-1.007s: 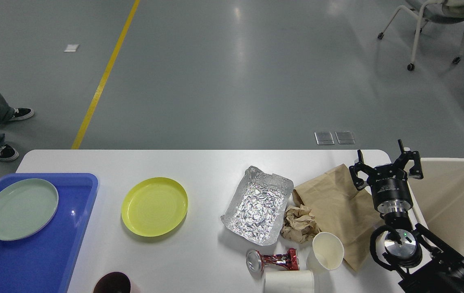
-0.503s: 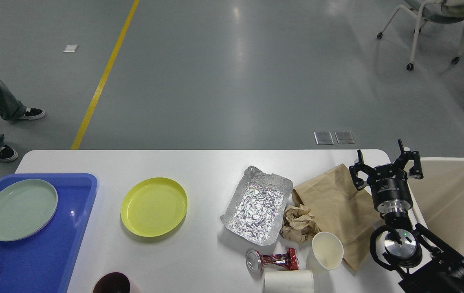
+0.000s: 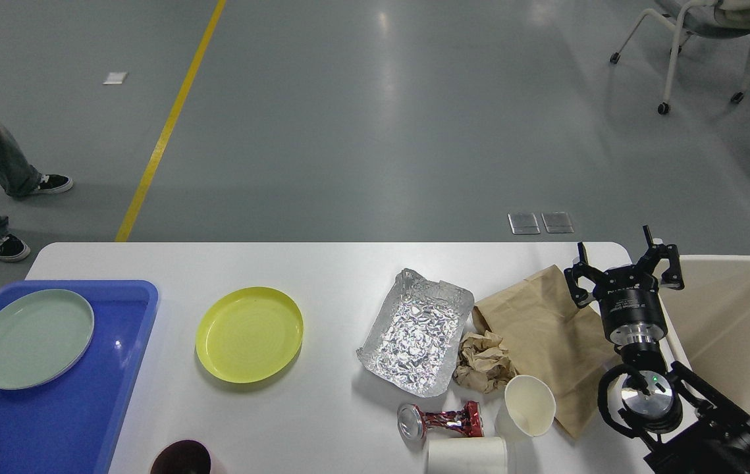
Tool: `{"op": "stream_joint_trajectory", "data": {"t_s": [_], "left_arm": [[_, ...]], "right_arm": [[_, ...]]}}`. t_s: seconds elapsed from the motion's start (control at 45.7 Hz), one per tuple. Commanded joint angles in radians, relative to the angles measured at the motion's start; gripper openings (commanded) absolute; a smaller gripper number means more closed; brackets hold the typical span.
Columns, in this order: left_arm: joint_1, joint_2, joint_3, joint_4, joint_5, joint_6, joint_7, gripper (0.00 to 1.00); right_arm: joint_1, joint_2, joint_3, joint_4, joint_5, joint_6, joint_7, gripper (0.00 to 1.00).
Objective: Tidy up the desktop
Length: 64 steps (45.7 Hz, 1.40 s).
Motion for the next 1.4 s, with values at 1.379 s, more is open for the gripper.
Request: {"op": "stream_joint_trajectory", "data": {"t_s": [1.379], "left_arm": [[-1.777,-0.868,0.688,-1.071,-0.683,-0.236,0.205,0.96]], "right_arm": [[0.000,0.002,0.000,-0.001,0.000,0.000,0.000,1.00]]}}
